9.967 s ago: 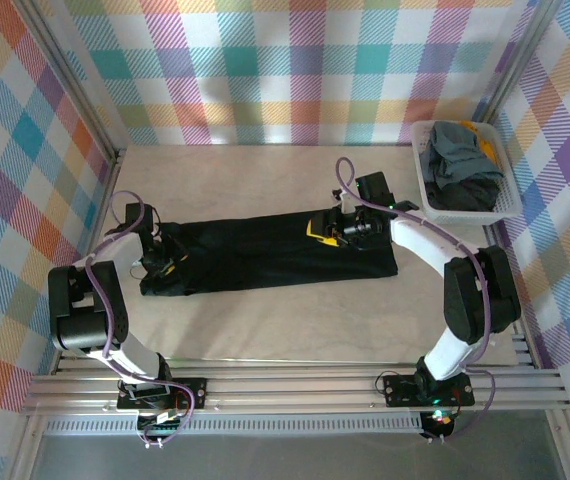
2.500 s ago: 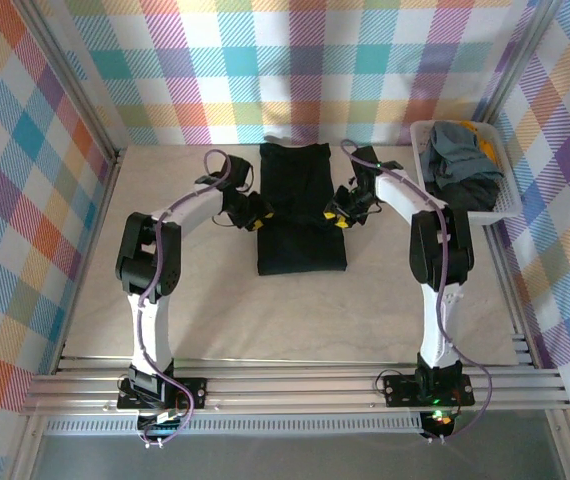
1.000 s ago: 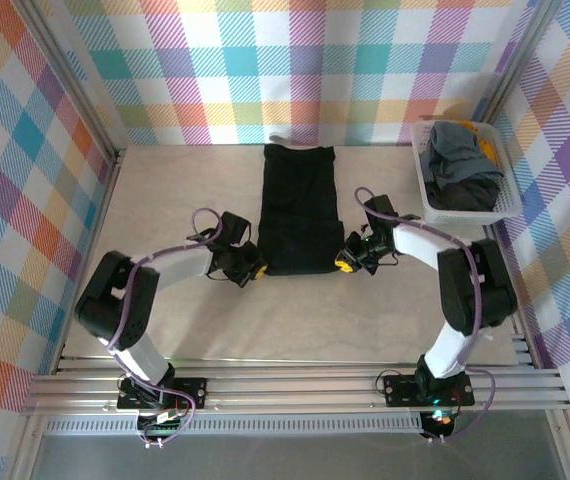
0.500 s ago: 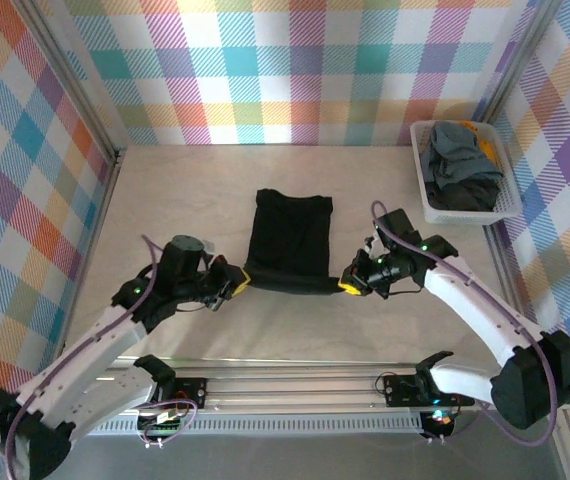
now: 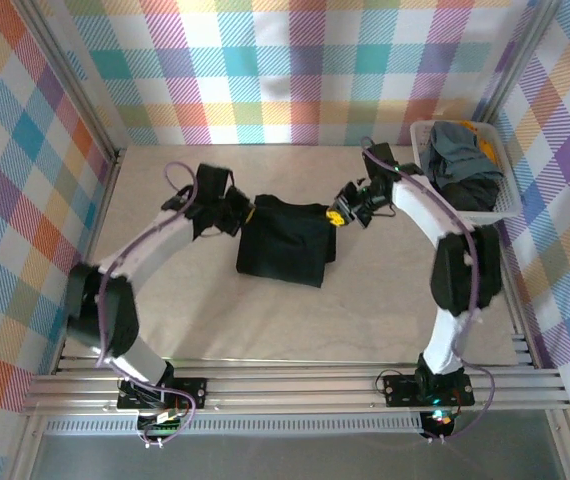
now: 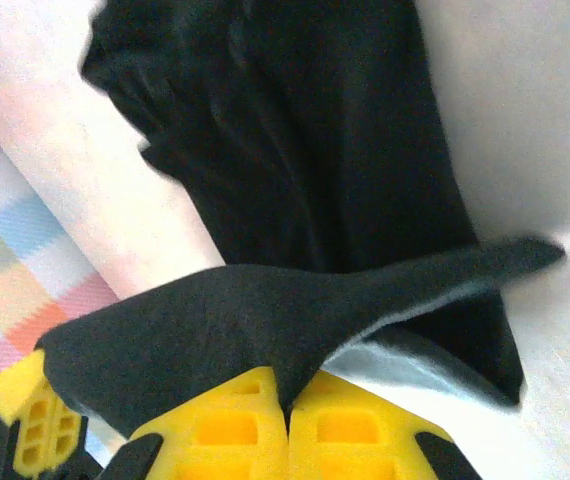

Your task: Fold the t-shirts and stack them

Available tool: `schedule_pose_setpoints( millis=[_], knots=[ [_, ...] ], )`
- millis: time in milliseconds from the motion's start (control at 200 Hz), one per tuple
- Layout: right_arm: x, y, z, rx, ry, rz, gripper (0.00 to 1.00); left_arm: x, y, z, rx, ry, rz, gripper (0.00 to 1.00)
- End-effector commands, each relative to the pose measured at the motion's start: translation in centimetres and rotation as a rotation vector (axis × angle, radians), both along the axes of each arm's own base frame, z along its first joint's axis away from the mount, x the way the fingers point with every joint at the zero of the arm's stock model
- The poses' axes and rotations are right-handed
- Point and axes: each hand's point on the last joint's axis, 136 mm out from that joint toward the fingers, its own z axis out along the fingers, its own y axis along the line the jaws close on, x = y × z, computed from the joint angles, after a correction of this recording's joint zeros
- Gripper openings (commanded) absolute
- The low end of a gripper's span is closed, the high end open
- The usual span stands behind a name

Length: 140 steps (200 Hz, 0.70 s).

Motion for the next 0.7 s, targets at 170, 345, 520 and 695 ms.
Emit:
schedule_pose_setpoints(
  millis=[170,345,520,695],
  knots=[
    [9.3,-1.1,0.1,-0.049,-0.114,0.001,0.62,7.3,0.6,-1.1,0.092,-0.008,-0.013,0.7],
    [5.0,-2.0,3.5,-0.062,-0.301,0.048,0.59,-1.1,-2.2,-1.3,0.006,0.036,-0.004,0.64],
    [-2.5,-2.8,2.7,0.008,-0.344,0.039,0.6,-9.2,-6.6,-5.4,-0.113,0.155,0.08,0.67],
    [-7.6,-3.4,3.7,0.038,-0.348,0.069,0.61,-10.0,-9.9,-9.5,-0.163,0.228,0.134,0.76]
  ],
)
